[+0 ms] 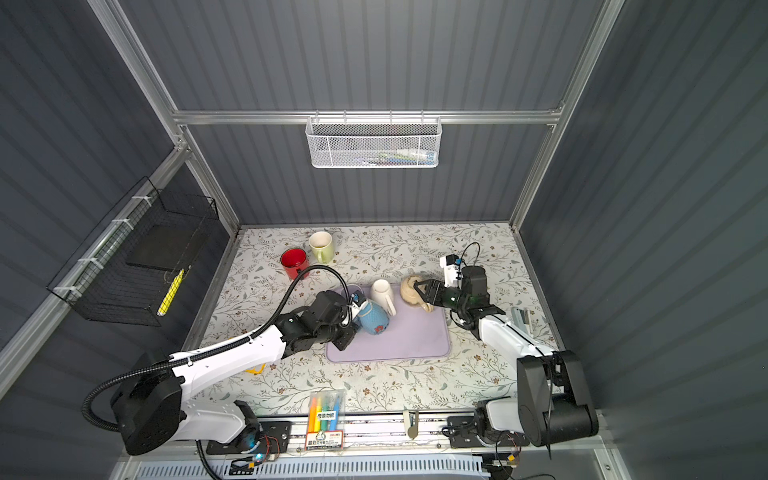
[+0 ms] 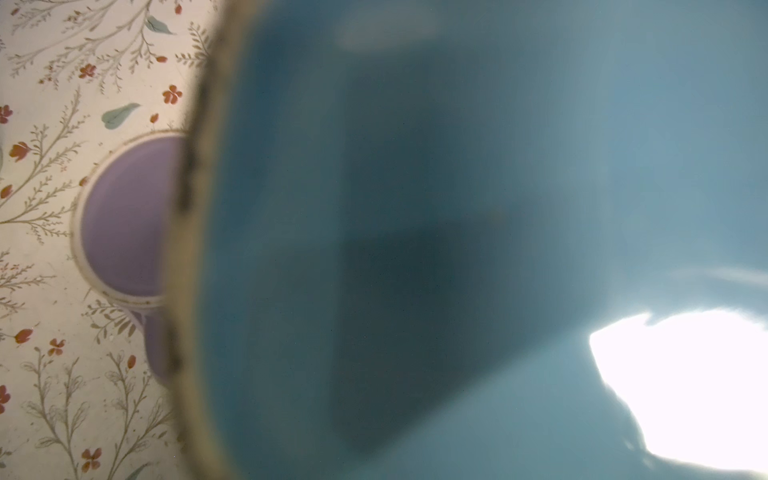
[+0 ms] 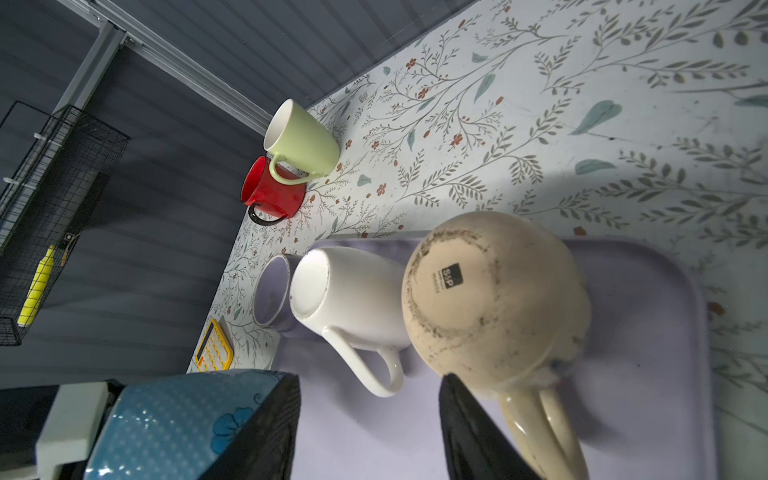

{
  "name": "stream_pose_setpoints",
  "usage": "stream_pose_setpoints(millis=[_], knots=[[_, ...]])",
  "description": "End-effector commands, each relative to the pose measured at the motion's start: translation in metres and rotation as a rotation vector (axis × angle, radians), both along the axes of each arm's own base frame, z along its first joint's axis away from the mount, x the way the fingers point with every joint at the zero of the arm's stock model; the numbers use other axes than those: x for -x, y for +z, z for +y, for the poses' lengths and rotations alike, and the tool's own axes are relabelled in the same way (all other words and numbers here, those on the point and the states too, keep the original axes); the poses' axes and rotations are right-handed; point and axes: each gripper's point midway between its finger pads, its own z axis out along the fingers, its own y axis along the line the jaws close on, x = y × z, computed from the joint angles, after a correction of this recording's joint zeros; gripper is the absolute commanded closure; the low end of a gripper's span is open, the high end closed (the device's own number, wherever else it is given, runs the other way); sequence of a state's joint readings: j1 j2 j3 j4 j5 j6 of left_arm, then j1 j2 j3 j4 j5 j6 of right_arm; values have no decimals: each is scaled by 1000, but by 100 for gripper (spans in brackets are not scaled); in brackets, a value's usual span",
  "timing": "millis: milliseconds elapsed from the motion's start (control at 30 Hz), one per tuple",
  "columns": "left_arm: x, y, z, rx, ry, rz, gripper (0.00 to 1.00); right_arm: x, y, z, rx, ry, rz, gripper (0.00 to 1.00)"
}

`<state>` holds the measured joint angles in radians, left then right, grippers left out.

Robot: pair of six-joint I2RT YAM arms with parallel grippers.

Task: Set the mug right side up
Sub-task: 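Close the left gripper on the blue mug and lift it, then raise the blue mug with the left gripper while the right gripper closes on it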

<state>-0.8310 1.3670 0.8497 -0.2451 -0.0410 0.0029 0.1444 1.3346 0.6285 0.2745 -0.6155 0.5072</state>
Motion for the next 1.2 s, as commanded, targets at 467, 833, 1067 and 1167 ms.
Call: stream_pose_setpoints(millis=[467, 833, 1067, 1167], knots=[[-45, 121, -31, 505, -13, -125, 100, 22, 40, 10, -158, 138, -141, 44], [-52, 147, -41, 661, -93, -37, 100, 53, 87, 27, -246, 316, -309, 44], [-49, 157, -50, 706, -138, 5, 100, 72, 114, 54, -268, 454, -376, 43], [-48, 159, -52, 711, -147, 18, 99, 76, 124, 67, -267, 498, -404, 43]])
